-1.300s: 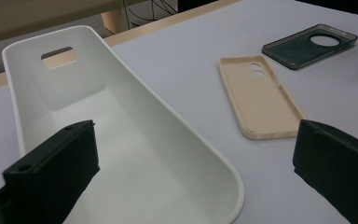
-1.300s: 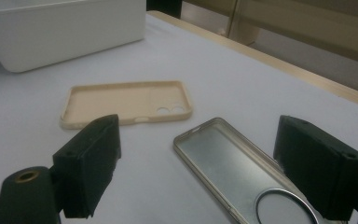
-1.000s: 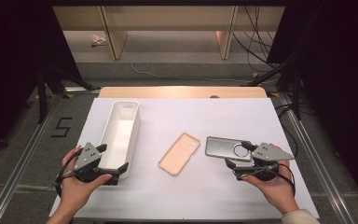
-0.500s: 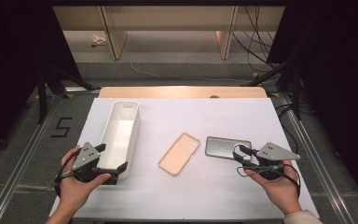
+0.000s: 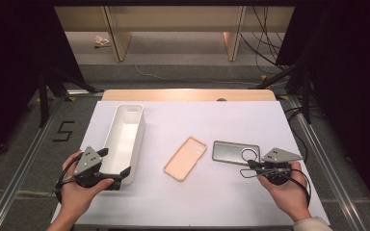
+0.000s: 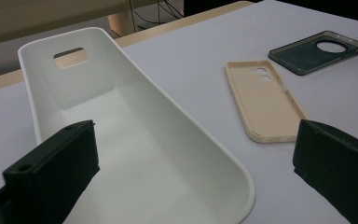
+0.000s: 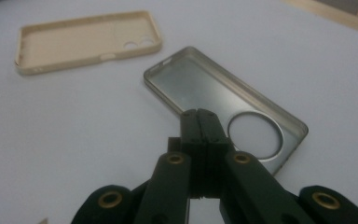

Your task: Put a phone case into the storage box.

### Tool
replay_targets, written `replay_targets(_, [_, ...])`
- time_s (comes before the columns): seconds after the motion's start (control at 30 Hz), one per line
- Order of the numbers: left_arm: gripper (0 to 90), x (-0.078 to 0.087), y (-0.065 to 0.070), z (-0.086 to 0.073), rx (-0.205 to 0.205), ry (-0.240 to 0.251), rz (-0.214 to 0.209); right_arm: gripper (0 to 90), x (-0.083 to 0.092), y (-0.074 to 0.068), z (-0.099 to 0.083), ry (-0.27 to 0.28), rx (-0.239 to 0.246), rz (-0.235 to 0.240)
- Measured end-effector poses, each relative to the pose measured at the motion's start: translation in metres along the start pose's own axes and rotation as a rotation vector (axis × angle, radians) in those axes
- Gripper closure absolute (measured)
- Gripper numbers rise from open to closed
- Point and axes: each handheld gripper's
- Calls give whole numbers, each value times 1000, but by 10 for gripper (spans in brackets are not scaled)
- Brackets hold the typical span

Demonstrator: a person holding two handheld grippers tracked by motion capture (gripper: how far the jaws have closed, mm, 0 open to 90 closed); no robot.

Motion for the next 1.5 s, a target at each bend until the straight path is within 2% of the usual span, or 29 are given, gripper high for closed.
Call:
replay_targets(0.17, [0, 0, -1, 0, -1, 1, 0, 900, -2, 0, 0, -17, -15, -12])
replay_targets(0.3, [0, 0, -1, 0, -1, 1, 1, 900, -11, -6, 10, -14, -30, -1])
replay_targets(0.53, [0, 0, -1, 0, 1, 0, 2, 900, -46, -21, 37, -41, -28, 17])
replay_targets(0.7, [0, 0, -1, 0, 3, 3, 1, 900, -82, -31, 55, -102, -37, 16])
replay_targets(0.97, [0, 2, -3, -2, 6, 2, 4, 900, -119, -37, 60, -209, -66, -13])
replay_targets(1.07, [0, 2, -2, -1, 4, 4, 4, 900, -125, -40, 60, -236, -78, -24])
replay_targets(1.5, [0, 1, -2, -1, 5, 2, 4, 900, -134, -42, 57, -277, -78, -18])
Point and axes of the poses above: each handheld gripper's, and its own axes: x roughly backward along the jaws, z roughly out of its top, y roughly to its right, and after that the axes turned 10 degrees about -x, right-handed
